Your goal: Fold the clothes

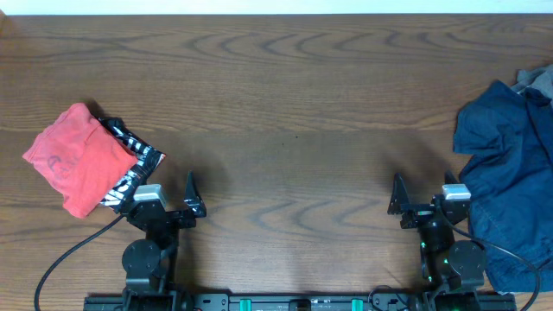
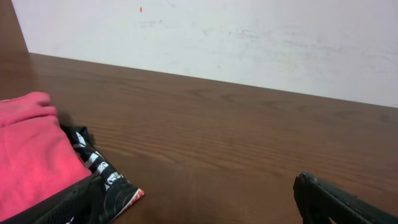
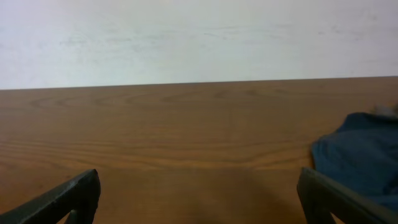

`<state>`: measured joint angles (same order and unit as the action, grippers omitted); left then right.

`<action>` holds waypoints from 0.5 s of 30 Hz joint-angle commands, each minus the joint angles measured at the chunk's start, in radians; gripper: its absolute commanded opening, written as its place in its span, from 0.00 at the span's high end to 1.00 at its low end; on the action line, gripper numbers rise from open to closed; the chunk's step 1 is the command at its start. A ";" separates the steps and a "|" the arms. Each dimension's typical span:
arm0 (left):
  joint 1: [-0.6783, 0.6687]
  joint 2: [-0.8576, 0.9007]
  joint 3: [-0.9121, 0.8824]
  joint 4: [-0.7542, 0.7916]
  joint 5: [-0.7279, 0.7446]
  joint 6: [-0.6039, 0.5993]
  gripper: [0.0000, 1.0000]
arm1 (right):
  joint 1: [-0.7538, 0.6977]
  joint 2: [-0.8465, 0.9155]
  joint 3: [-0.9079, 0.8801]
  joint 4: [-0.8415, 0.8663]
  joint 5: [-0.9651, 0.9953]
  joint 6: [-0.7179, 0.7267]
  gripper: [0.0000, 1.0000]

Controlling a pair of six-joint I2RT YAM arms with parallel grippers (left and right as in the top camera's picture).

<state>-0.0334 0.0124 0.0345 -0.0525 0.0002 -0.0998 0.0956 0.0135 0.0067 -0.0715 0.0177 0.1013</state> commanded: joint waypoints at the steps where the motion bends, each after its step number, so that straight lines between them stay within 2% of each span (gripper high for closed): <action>1: 0.004 0.011 -0.017 -0.033 0.004 0.009 0.02 | 0.008 0.019 0.015 -0.015 -0.013 0.036 0.01; 7: 0.003 0.061 0.105 -0.199 0.015 -0.037 0.02 | 0.008 0.143 0.121 -0.113 0.029 0.036 0.01; 9: 0.003 0.101 0.169 -0.267 0.015 -0.078 0.02 | 0.008 0.224 0.179 -0.137 0.063 0.035 0.01; 15: 0.003 0.278 0.358 -0.430 0.014 -0.077 0.02 | -0.028 0.535 0.391 -0.230 0.099 0.031 0.01</action>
<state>-0.0334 0.2218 0.3023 -0.4553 0.0189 -0.1593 0.0914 0.4290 0.3050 -0.2806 0.0814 0.1230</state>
